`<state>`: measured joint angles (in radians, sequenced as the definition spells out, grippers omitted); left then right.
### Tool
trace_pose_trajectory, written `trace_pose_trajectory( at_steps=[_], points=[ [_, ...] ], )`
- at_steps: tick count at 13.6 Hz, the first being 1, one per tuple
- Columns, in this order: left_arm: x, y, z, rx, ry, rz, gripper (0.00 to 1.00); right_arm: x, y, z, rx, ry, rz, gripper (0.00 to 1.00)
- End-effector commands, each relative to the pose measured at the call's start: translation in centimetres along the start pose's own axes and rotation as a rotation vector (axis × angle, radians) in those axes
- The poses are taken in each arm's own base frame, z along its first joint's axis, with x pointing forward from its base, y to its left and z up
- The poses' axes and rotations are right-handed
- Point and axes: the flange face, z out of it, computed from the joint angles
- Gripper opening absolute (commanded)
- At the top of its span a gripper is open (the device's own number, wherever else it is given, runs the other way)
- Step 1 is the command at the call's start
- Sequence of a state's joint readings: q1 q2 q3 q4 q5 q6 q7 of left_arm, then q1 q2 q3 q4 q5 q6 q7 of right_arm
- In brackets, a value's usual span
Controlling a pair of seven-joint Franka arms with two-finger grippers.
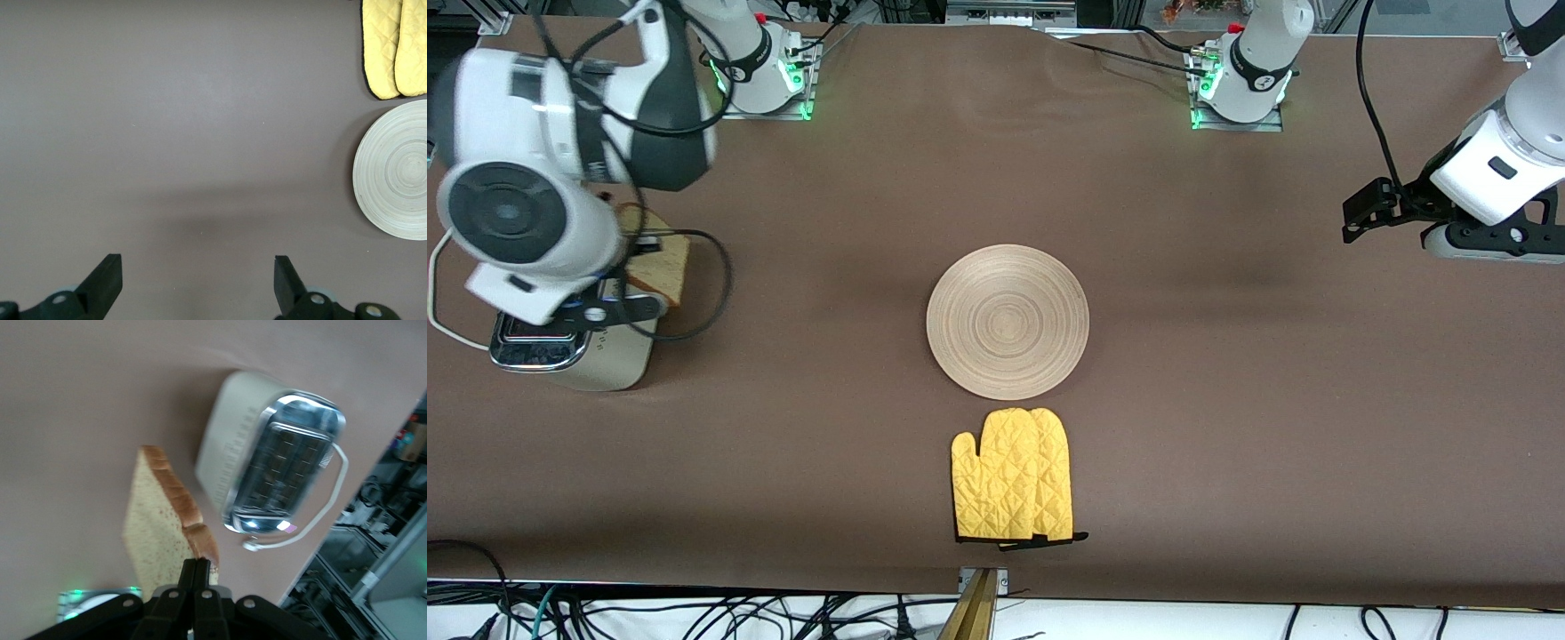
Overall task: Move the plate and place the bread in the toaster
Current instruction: 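Carry the bread with the right gripper above the toaster slot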
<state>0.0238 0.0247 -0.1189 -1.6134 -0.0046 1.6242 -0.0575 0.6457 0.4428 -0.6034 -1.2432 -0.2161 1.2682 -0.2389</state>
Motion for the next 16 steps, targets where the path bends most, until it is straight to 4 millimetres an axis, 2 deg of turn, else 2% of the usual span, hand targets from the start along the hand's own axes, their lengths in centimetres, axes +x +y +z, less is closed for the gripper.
trace_pose_trajectory(
  at_steps=[1, 3, 5, 7, 9, 11, 16],
  points=[
    [0.4, 0.0, -0.6, -0.004, 0.008, -0.007, 1.00, -1.5, 5.6, 1.7, -0.013, -0.039, -0.027, 0.00],
    [0.5, 0.0, -0.5, -0.004, 0.005, -0.007, 1.00, -1.5, 9.6, 4.1, -0.031, -0.068, -0.032, 0.00],
    [0.4, 0.0, -0.6, -0.004, 0.008, -0.007, 1.00, -0.9, 12.6, 7.2, -0.027, -0.090, -0.046, 0.00],
    [0.4, 0.0, -0.6, -0.004, 0.008, -0.007, 1.00, -0.2, 14.5, 9.7, -0.031, -0.089, -0.045, 0.00],
    [0.4, 0.0, -0.6, -0.004, 0.008, -0.007, 1.00, 1.1, 15.1, 11.5, -0.046, -0.098, -0.039, 0.00],
    [0.5, 0.0, -0.5, -0.004, 0.006, -0.007, 1.00, 2.5, 14.5, 12.4, -0.060, -0.092, -0.048, 0.00],
    [0.5, 0.0, -0.5, -0.004, 0.006, -0.007, 1.00, 3.5, 12.5, 11.6, -0.073, -0.077, -0.064, 0.00]
  ],
)
